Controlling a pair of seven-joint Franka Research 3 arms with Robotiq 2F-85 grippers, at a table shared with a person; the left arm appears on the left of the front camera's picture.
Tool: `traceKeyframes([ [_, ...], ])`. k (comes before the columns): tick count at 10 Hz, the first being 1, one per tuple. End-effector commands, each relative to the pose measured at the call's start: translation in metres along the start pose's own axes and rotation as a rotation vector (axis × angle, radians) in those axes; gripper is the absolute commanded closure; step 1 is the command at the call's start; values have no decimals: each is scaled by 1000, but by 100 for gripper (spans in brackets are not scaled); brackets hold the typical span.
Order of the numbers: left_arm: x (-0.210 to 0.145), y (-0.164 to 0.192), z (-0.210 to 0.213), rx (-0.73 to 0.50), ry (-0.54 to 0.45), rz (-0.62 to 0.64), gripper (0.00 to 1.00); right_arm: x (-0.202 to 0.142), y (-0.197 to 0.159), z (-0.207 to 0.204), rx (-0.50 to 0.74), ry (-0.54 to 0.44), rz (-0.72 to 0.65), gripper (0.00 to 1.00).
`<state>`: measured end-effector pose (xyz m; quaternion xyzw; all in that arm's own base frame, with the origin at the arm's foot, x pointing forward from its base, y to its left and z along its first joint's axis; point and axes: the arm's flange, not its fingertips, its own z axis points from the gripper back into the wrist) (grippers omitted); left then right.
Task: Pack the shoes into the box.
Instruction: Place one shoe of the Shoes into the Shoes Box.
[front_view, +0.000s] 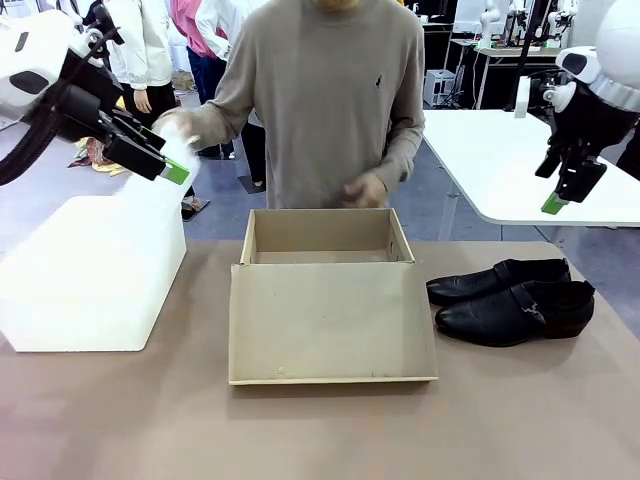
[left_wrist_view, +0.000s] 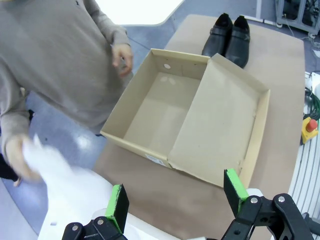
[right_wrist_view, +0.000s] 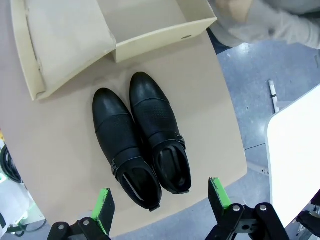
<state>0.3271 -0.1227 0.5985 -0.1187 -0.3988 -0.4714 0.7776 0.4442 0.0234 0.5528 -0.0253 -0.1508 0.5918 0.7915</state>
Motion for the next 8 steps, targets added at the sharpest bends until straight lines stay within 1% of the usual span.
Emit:
traceKeyframes([
  [1, -1, 0, 1, -6, -6, 1, 0, -2, 3, 7, -9, -18, 8, 0],
  [5, -1, 0, 1, -6, -6, 1, 0, -2, 3, 7, -9, -18, 8, 0],
  [6, -1, 0, 1, -6, -6, 1, 0, 1, 2, 7, -15, -1, 3, 0],
  [8, -1, 0, 1, -6, -6, 1, 0, -4, -22, -2, 10, 14, 57, 0],
])
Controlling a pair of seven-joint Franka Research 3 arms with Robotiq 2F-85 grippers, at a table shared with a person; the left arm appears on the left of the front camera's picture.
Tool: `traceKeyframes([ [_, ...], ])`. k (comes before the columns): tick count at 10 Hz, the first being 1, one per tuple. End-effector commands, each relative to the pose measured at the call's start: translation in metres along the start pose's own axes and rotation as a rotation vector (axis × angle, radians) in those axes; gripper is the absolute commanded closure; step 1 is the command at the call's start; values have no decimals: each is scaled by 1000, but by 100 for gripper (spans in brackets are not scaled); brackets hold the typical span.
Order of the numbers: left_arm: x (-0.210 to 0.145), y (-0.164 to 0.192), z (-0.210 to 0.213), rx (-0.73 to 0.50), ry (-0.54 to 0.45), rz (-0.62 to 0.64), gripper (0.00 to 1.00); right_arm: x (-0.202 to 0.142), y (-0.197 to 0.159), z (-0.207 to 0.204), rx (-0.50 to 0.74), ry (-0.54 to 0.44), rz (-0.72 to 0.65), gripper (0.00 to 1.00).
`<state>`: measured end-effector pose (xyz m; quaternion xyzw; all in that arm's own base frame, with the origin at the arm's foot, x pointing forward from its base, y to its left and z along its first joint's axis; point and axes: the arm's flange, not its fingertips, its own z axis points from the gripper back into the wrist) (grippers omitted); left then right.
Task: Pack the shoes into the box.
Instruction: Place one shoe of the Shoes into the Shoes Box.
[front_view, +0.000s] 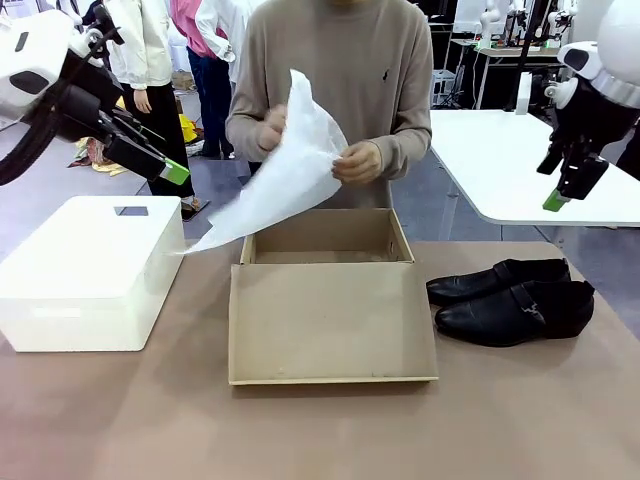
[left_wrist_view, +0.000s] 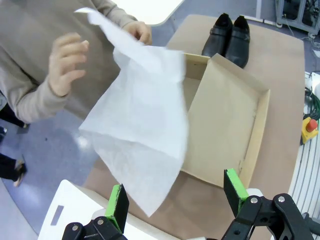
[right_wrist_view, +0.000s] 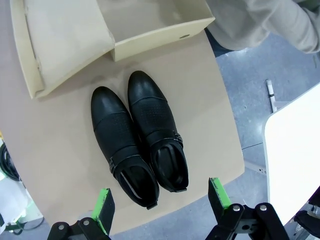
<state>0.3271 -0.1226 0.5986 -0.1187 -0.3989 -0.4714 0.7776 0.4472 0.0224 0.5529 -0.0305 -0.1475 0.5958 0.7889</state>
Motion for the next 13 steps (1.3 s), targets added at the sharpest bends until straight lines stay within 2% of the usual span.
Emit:
traceKeyframes([
  [1, -1, 0, 1, -6, -6, 1, 0, -8, -35, -10, 36, 23, 88, 0],
  [3, -1, 0, 1, -6, -6, 1, 0, -16, -57, -27, 44, 49, 168, 0],
  [5, -1, 0, 1, -6, -6, 1, 0, -23, -78, -45, 70, 59, 182, 0],
  [9, -1, 0, 1, -6, -6, 1, 0, -38, -104, -84, 112, 70, 129, 0],
  [13, -1, 0, 1, -6, -6, 1, 0, -36, -105, -100, 171, 80, 64, 0],
])
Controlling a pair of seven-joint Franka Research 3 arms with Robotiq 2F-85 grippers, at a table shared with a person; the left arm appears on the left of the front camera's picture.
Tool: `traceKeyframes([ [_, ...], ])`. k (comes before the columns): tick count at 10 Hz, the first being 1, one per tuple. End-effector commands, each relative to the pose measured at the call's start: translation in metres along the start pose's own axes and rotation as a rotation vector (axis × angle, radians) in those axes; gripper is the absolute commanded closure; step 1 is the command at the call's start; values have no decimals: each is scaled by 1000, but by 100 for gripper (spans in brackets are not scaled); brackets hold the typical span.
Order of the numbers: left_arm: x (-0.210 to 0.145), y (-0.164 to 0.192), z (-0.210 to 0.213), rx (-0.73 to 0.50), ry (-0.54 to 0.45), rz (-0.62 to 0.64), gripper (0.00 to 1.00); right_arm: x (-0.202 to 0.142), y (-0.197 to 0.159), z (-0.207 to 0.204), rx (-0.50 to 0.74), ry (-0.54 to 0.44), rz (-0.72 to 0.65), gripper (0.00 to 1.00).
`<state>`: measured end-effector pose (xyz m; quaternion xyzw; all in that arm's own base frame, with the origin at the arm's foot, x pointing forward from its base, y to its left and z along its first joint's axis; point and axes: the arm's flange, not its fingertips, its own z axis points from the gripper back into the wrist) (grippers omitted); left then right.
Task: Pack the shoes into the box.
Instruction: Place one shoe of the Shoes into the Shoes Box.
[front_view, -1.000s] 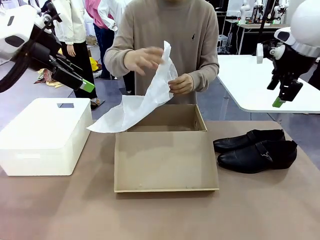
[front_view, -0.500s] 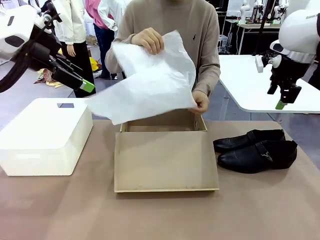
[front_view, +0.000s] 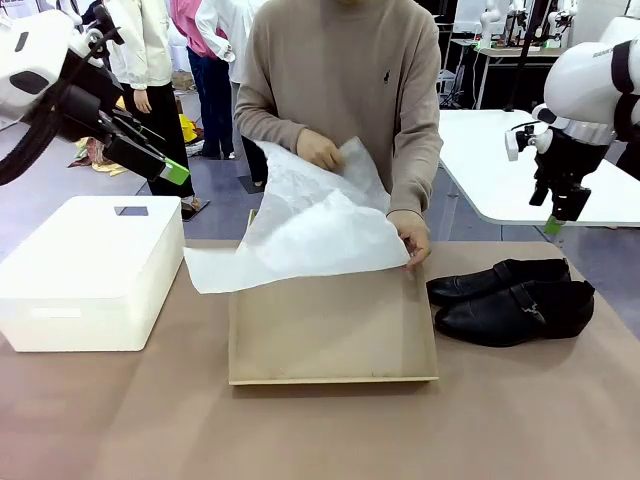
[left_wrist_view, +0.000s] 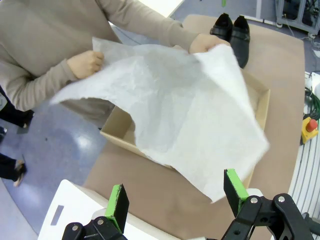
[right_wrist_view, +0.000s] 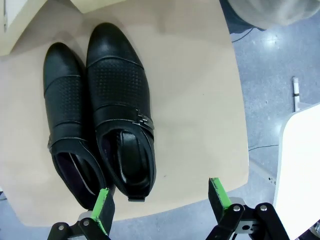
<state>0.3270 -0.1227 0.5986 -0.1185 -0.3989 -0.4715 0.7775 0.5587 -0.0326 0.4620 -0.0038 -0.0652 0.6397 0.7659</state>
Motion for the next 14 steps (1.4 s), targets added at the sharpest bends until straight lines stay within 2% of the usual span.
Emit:
traceKeyframes([
  [1, -1, 0, 1, -7, -6, 1, 0, -2, 0, 2, -10, 1, 5, 0],
  [7, -1, 0, 1, -7, -6, 1, 0, -1, 0, 0, 0, 1, -2, 0],
  [8, -1, 0, 1, -7, -6, 1, 0, -3, -5, -9, 35, -22, 42, 0],
  [14, -1, 0, 1, -7, -6, 1, 0, -15, -15, -50, 79, -18, 23, 0],
])
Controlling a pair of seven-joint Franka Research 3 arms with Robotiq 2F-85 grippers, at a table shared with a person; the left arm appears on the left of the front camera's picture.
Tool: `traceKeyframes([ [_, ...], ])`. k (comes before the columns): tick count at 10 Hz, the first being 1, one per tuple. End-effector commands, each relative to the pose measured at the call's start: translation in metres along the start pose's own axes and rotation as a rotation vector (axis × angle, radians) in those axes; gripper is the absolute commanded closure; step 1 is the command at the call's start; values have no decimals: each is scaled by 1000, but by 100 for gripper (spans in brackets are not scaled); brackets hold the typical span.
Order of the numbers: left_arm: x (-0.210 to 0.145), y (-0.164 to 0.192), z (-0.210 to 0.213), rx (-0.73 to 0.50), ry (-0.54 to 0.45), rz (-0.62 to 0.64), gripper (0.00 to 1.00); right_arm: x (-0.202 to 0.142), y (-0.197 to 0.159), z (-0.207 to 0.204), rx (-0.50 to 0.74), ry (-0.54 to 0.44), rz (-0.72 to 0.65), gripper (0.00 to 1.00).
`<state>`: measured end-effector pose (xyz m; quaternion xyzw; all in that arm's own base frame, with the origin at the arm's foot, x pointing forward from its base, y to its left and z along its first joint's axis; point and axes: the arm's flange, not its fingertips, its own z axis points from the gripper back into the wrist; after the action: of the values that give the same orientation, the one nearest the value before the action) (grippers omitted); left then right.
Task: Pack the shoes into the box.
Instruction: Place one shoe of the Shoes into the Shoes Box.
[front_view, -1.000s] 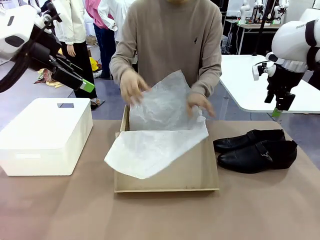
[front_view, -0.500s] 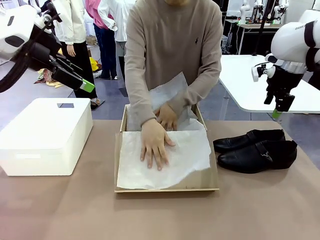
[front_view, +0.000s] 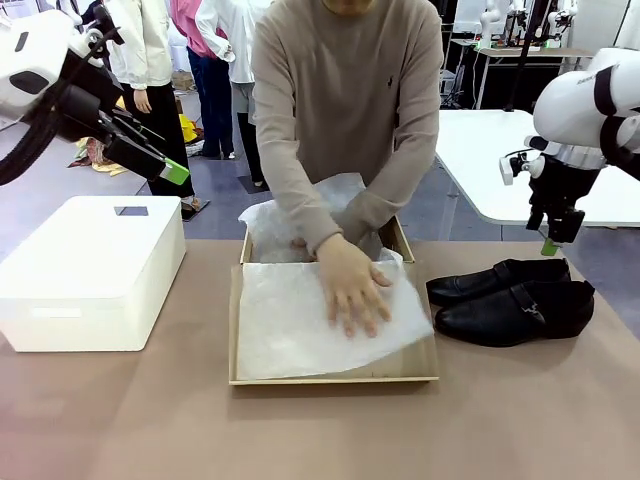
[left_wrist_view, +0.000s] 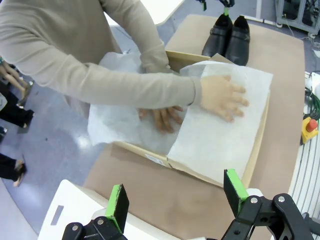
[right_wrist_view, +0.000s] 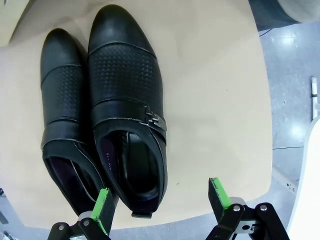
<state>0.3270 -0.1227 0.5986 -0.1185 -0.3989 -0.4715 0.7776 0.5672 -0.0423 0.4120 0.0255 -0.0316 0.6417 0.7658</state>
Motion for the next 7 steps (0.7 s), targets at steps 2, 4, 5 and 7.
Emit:
traceKeyframes([
  [2, -1, 0, 1, -7, -6, 1, 0, -4, -16, -11, 2, -48, 23, 0],
  [4, -1, 0, 1, -7, -6, 1, 0, -5, -19, -20, 20, -59, 14, 0],
  [5, -1, 0, 1, -7, -6, 1, 0, -5, -20, -24, 27, -63, 11, 0],
  [7, -1, 0, 1, -7, -6, 1, 0, -6, -23, -30, 35, -63, 6, 0],
])
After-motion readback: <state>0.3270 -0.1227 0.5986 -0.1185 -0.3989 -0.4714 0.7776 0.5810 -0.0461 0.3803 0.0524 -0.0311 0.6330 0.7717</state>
